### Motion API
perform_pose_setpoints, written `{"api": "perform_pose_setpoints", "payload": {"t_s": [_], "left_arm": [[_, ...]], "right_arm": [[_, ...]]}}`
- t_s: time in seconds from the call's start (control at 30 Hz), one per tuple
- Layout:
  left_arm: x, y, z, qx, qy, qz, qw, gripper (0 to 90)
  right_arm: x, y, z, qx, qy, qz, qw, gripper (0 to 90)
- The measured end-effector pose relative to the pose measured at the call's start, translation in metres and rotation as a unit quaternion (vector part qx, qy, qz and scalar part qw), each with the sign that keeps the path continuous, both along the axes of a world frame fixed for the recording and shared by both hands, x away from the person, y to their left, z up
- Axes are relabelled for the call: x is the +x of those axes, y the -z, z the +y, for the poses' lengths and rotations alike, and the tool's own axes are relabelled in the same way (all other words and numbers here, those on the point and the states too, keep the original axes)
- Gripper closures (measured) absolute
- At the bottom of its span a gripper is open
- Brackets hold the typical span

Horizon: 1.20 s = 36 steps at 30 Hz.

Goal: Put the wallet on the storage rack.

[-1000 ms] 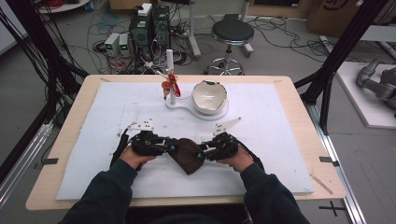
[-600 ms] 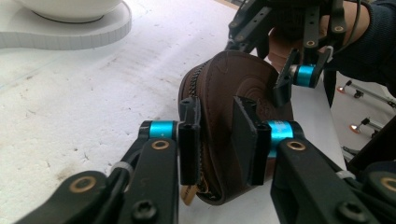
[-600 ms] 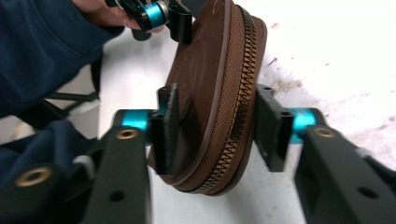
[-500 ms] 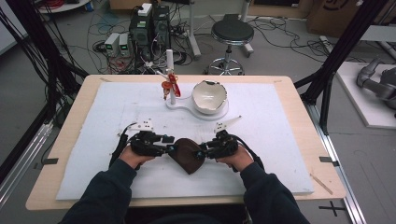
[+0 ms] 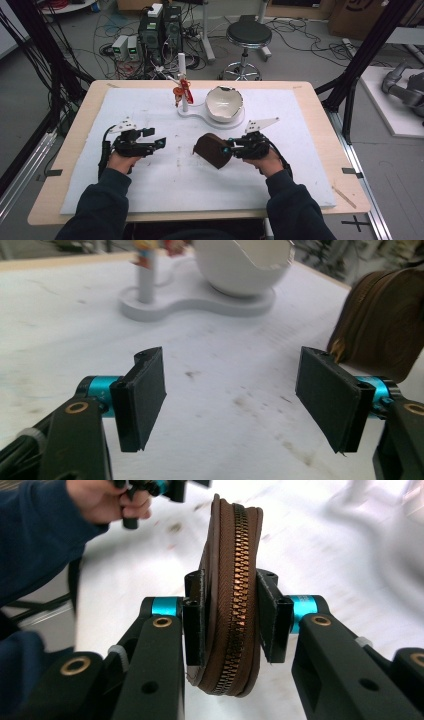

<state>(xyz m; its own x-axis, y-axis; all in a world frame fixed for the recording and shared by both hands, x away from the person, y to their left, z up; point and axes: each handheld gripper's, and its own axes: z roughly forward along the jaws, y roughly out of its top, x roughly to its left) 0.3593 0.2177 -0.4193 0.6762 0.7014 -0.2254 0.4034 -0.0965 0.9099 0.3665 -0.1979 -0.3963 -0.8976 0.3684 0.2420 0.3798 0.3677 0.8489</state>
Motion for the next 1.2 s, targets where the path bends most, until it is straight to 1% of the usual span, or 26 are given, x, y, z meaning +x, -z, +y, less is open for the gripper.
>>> {"api": "perform_pose_setpoints", "payload": {"t_s": [0.03, 0.13, 0.2, 0.27, 0.33, 0.37, 0.4, 0.43, 0.5, 0.53, 0.6, 0.63, 0.7, 0.73, 0.8, 0.87, 0.9, 0.93, 1.0, 1.03, 1.1, 1.13, 1.17, 1.2], "left_arm": [[0.0, 0.0, 0.004, -0.006, -0.007, -0.003, 1.0, 27.9], [0.0, 0.0, 0.014, -0.007, -0.022, -0.01, 0.9997, 27.9], [0.001, -0.001, 0.017, -0.008, -0.031, -0.014, 0.9994, 27.9], [0.001, 0.0, 0.019, -0.01, -0.036, -0.016, 0.9992, 28.0], [0.001, 0.001, 0.019, -0.003, -0.035, -0.014, 0.9993, 28.0], [0.002, 0.002, 0.018, 0.001, -0.031, -0.012, 0.9994, 28.1], [0.002, 0.002, 0.017, 0.002, -0.031, -0.011, 0.9995, 28.1], [0.002, 0.003, 0.017, 0.005, -0.03, -0.011, 0.9995, 28.3], [0.003, 0.003, 0.016, 0.006, -0.027, -0.01, 0.9996, 28.5], [0.003, 0.004, 0.016, 0.005, -0.027, -0.009, 0.9996, 28.5], [0.003, 0.004, 0.015, 0.004, -0.027, -0.008, 0.9996, 28.5], [0.003, 0.004, 0.016, 0.005, -0.027, -0.007, 0.9996, 28.5], [0.003, 0.004, 0.016, 0.006, -0.027, -0.006, 0.9996, 28.6], [0.003, 0.004, 0.016, 0.006, -0.026, -0.006, 0.9996, 28.6], [0.003, 0.004, 0.015, 0.004, -0.026, -0.005, 0.9996, 28.6], [0.003, 0.004, 0.015, 0.006, -0.024, -0.006, 0.9997, 28.6], [0.004, 0.004, 0.015, 0.005, -0.025, -0.005, 0.9997, 28.7], [0.004, 0.005, 0.015, 0.005, -0.025, -0.005, 0.9997, 28.7], [0.004, 0.005, 0.015, 0.005, -0.025, -0.006, 0.9997, 28.8], [0.003, 0.004, 0.015, 0.005, -0.025, -0.005, 0.9997, 28.9], [0.004, 0.004, 0.016, 0.003, -0.027, -0.007, 0.9996, 28.9], [0.004, 0.004, 0.016, 0.004, -0.025, -0.007, 0.9996, 29.0], [0.003, 0.004, 0.016, 0.001, -0.024, -0.006, 0.9997, 29.2], [0.003, 0.004, 0.017, -0.001, -0.024, -0.005, 0.9997, 29.2]], "right_arm": [[0.001, -0.005, -0.003, 0.001, 0.01, -0.01, 0.9999, 69.6], [0.009, -0.019, -0.011, 0.002, 0.034, -0.039, 0.9987, 69.8], [0.014, -0.029, -0.014, -0.001, 0.049, -0.051, 0.9975, 69.9], [0.022, -0.037, -0.016, -0.008, 0.055, -0.063, 0.9965, 69.9], [0.028, -0.046, -0.017, -0.017, 0.064, -0.078, 0.9948, 69.9], [0.036, -0.055, -0.017, -0.024, 0.071, -0.087, 0.9934, 69.8], [0.036, -0.055, -0.017, -0.024, 0.071, -0.087, 0.9934, 69.8], [0.041, -0.059, -0.017, -0.028, 0.074, -0.096, 0.9922, 69.8], [0.049, -0.066, -0.016, -0.036, 0.083, -0.104, 0.9904, 69.8], [0.054, -0.07, -0.016, -0.04, 0.086, -0.114, 0.9889, 69.8], [0.063, -0.076, -0.014, -0.049, 0.092, -0.117, 0.9877, 69.8], [0.067, -0.078, -0.014, -0.054, 0.098, -0.123, 0.9861, 69.8], [0.077, -0.08, -0.013, -0.062, 0.106, -0.126, 0.9843, 69.8], [0.081, -0.081, -0.013, -0.067, 0.111, -0.124, 0.9838, 69.7], [0.089, -0.082, -0.012, -0.078, 0.121, -0.13, 0.981, 69.8], [0.096, -0.082, -0.012, -0.084, 0.128, -0.128, 0.9798, 69.8], [0.103, -0.08, -0.01, -0.095, 0.133, -0.128, 0.9782, 69.7], [0.103, -0.08, -0.01, -0.095, 0.133, -0.128, 0.9782, 69.7], [0.109, -0.078, -0.005, -0.115, 0.137, -0.131, 0.9751, 69.7], [0.111, -0.077, -0.002, -0.117, 0.14, -0.131, 0.9746, 69.7], [0.116, -0.073, 0.002, -0.121, 0.138, -0.138, 0.9734, 69.7], [0.117, -0.07, 0.005, -0.128, 0.138, -0.136, 0.9726, 69.7], [0.121, -0.063, 0.008, -0.149, 0.13, -0.135, 0.9711, 69.6], [0.121, -0.063, 0.008, -0.149, 0.13, -0.135, 0.9711, 69.6]]}}
